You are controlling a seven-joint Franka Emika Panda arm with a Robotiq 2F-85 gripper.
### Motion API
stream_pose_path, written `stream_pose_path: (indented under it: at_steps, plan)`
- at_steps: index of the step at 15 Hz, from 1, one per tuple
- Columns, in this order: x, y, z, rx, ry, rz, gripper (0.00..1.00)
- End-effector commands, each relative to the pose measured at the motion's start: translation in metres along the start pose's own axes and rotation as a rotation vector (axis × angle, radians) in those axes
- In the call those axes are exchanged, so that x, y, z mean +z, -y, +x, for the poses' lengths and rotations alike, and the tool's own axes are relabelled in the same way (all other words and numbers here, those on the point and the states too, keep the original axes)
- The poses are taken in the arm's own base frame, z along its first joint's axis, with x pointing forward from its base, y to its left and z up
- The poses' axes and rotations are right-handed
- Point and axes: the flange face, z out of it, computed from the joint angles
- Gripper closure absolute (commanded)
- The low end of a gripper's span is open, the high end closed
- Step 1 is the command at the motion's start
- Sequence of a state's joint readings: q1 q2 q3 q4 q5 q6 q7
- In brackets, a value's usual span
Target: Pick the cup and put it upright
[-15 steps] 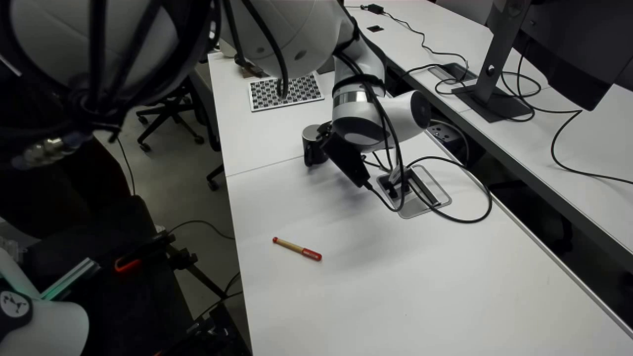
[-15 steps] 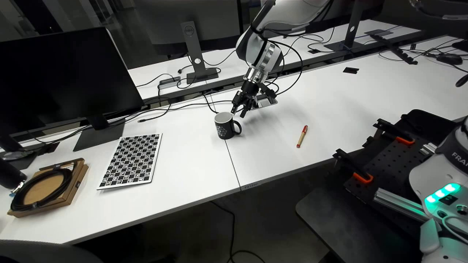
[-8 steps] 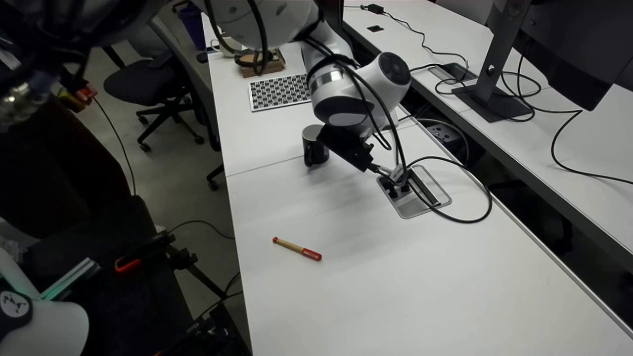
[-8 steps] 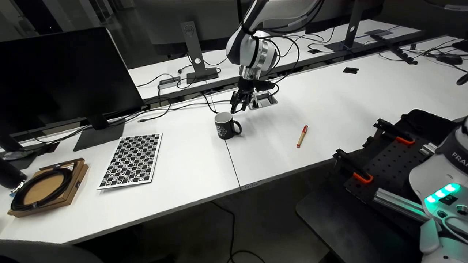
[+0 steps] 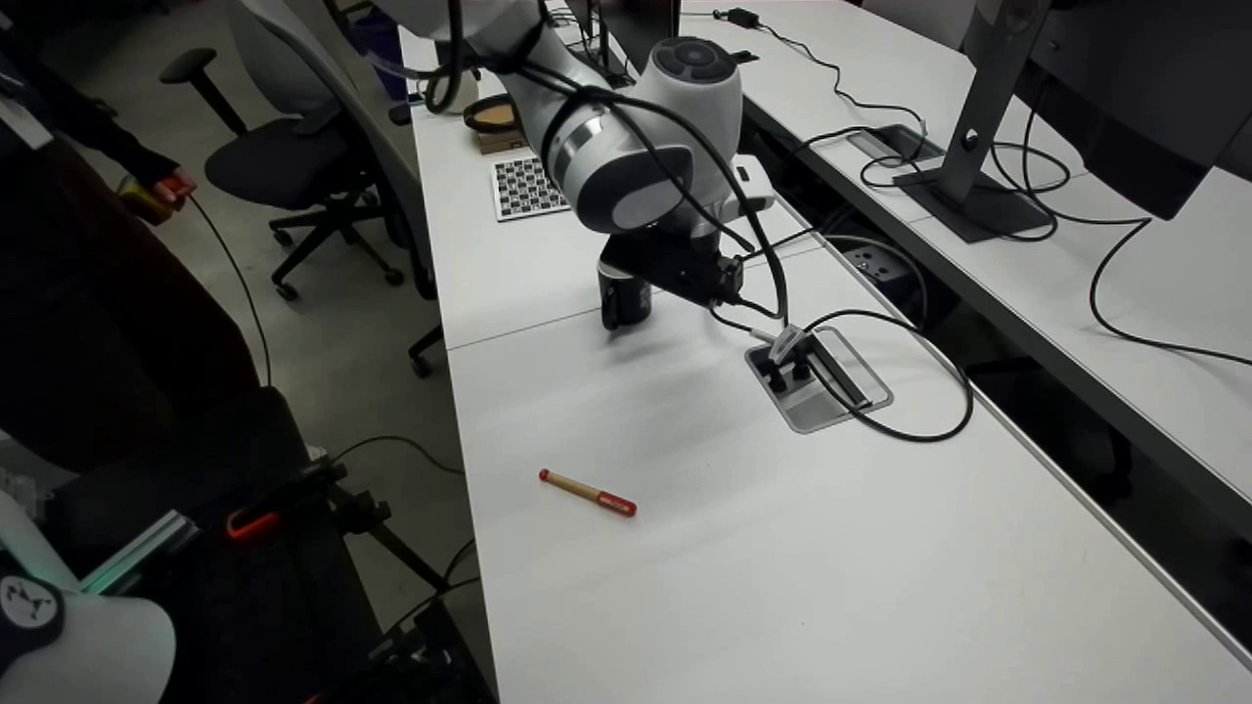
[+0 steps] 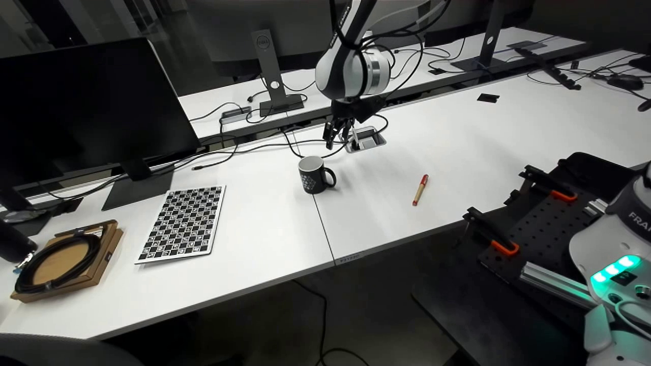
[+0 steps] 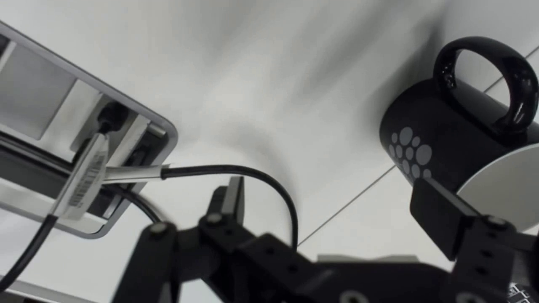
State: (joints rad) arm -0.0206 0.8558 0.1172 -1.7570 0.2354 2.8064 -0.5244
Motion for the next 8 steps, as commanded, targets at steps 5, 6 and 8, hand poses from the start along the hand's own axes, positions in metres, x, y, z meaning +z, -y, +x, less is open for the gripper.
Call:
stream_pose_path:
  at_steps: [5, 6, 8]
  plan:
    - [-0.070, 0.016, -0.022, -0.020, -0.025, -0.156, 0.00]
    - [-0.077, 0.018, -0.024, -0.020, -0.024, -0.163, 0.00]
    - [-0.090, 0.022, -0.026, -0.005, -0.019, -0.178, 0.00]
